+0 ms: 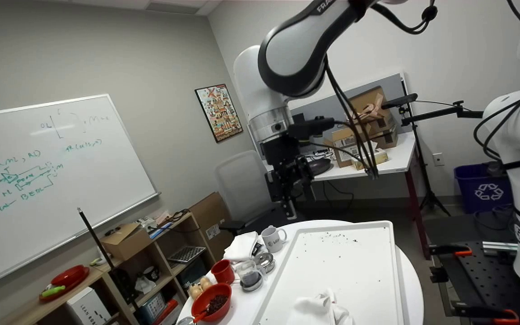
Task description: Use the towel to wipe the tray
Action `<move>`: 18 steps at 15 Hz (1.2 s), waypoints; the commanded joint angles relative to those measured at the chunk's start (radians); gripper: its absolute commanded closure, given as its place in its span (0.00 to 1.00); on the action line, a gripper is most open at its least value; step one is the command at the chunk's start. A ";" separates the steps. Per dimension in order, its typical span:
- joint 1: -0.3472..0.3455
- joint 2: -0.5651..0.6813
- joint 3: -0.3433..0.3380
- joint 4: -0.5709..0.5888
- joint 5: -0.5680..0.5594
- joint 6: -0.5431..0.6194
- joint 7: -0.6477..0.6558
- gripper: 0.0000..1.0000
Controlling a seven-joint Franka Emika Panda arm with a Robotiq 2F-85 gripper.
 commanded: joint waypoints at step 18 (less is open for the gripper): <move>-0.011 0.393 -0.121 -0.042 -0.488 0.554 0.127 0.00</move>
